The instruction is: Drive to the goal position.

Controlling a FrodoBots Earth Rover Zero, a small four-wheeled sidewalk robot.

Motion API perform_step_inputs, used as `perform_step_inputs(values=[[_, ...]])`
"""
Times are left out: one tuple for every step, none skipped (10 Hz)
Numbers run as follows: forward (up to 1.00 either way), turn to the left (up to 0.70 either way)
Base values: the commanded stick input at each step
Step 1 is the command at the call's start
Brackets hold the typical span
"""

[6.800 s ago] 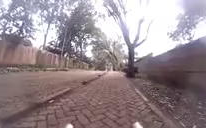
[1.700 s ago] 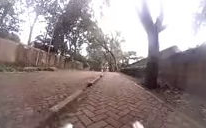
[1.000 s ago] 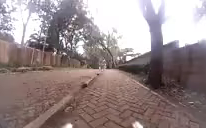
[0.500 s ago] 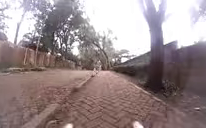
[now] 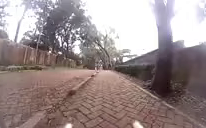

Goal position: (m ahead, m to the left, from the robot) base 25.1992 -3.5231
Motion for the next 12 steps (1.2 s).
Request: perform_step_inputs(values=[[0.70, 0.05], [0.70, 0.05], [0.70, 0.08], [0.70, 0.08], [0.70, 0.09], [0.70, 0.07], [0.70, 0.06], [0.70, 0.05], [0.70, 0.04], [0.70, 0.04], [0.70, 0.04], [0.70, 0.05]])
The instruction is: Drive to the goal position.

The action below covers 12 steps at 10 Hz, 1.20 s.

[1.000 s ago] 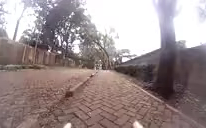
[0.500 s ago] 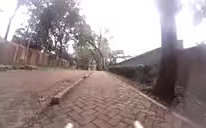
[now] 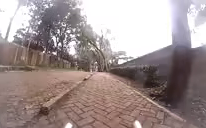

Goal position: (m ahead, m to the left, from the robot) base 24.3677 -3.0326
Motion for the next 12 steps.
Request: perform_step_inputs(values=[[0.70, 0.04], [0.70, 0.03], [0.70, 0.03], [0.70, 0.04], [0.70, 0.00], [0.70, 0.01], [0.70, 0.08], [0.70, 0.11], [0.70, 0.15], [0.70, 0.09], [0.70, 0.02], [0.70, 0.00]])
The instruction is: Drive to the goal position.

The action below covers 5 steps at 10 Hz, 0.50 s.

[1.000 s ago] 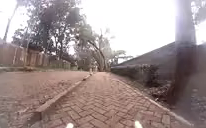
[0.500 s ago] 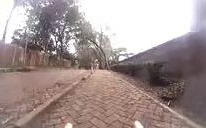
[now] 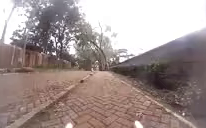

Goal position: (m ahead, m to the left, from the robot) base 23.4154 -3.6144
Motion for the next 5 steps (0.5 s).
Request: perform_step_inputs(values=[[0.70, 0.00], [0.70, 0.00], [0.70, 0.00], [0.70, 0.00], [0.70, 0.05]])
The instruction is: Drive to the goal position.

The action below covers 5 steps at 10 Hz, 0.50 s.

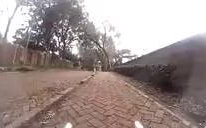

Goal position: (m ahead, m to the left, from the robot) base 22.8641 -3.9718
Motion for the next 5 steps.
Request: perform_step_inputs(values=[[0.70, 0.09], [0.70, 0.00], [0.70, 0.00], [0.70, 0.00], [0.70, 0.00]])
